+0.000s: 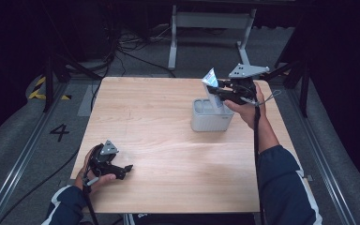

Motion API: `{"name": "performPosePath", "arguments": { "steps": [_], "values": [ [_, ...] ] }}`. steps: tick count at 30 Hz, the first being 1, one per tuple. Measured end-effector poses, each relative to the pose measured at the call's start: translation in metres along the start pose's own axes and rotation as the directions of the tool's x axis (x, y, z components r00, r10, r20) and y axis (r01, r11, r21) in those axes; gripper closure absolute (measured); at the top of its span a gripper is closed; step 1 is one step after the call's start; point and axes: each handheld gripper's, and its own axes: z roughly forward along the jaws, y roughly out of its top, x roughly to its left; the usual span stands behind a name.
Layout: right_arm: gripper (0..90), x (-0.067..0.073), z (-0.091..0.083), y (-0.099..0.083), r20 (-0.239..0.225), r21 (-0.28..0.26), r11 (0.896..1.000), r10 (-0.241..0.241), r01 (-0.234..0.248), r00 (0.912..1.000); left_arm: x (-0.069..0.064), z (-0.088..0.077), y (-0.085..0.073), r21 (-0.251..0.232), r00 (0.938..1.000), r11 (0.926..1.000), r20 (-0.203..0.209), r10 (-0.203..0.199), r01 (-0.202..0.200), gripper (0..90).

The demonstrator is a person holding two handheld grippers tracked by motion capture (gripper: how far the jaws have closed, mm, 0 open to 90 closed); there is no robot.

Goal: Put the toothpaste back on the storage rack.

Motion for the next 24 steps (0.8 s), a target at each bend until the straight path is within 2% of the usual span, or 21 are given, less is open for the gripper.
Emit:
{"name": "performPosePath", "arguments": {
  "steps": [6,14,24],
  "values": [
    [67.3,-0.005,0.007,-0.003,0.007,0.008,1.0,0.006,-0.006,1.0,0.0,0.0,0.0,0.001,1.0,1.0,0.0,0.002,-0.002,0.3],
    [67.2,-0.015,0.019,-0.015,0.003,0.014,0.999,0.038,-0.038,0.9993,0.0,0.0,0.0,0.001,1.0,1.0,0.001,0.001,-0.001,0.3],
    [67.0,-0.019,0.025,-0.024,0.013,0.011,0.999,0.047,-0.047,0.9988,0.0,0.0,0.0,-0.002,1.0,1.0,-0.001,-0.001,0.001,0.4]
  ]
}}
